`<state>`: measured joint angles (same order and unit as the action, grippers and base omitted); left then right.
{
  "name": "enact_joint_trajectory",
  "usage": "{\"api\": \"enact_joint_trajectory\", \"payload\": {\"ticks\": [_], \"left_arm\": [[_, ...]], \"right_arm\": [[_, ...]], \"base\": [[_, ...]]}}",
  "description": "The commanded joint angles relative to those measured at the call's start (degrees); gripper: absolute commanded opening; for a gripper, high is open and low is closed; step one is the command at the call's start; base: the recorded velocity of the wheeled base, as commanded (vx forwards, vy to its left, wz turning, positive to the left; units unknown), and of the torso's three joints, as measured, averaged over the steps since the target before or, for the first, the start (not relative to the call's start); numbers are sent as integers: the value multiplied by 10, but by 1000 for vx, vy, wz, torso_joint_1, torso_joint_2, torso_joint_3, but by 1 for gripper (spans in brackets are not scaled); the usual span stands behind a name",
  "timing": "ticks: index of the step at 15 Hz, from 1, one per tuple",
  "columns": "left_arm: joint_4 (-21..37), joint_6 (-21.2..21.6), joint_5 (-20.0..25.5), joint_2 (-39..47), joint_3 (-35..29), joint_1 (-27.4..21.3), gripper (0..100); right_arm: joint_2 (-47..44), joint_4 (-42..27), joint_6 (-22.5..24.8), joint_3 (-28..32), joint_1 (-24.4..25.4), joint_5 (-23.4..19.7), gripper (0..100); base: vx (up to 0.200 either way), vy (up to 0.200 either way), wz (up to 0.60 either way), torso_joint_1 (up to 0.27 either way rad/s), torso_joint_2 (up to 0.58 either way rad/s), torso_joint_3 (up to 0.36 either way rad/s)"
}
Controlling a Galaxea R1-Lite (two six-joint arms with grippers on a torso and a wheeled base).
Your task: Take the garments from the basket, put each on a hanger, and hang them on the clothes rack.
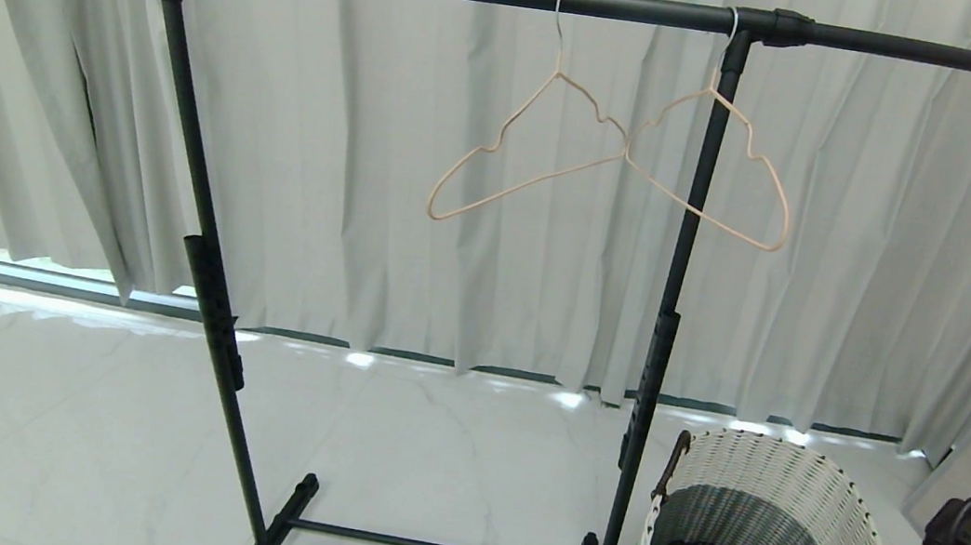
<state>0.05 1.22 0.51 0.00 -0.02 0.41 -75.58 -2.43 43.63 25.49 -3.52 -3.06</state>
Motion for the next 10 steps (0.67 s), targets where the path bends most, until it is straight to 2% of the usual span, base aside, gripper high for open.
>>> {"api": "enact_joint_trajectory", "payload": {"ticks": [1, 3, 5, 10], "left_arm": [[0, 0, 0, 0, 0, 0, 100], [0, 0, 0, 0, -1, 0, 100], [0, 0, 0, 0, -1, 0, 100], [0, 0, 0, 0, -1, 0, 100]], "right_arm": [[161, -213, -1, 173, 4, 2, 0], [239, -231, -21, 183, 1, 2, 0], [286, -232, -28, 183, 1, 21, 0], [323, -232, -36, 199, 1, 60, 0]], "base": [[0, 0, 0, 0, 0, 0], [0, 0, 0, 0, 0, 0], [0, 0, 0, 0, 0, 0], [0, 0, 0, 0, 0, 0]]}}
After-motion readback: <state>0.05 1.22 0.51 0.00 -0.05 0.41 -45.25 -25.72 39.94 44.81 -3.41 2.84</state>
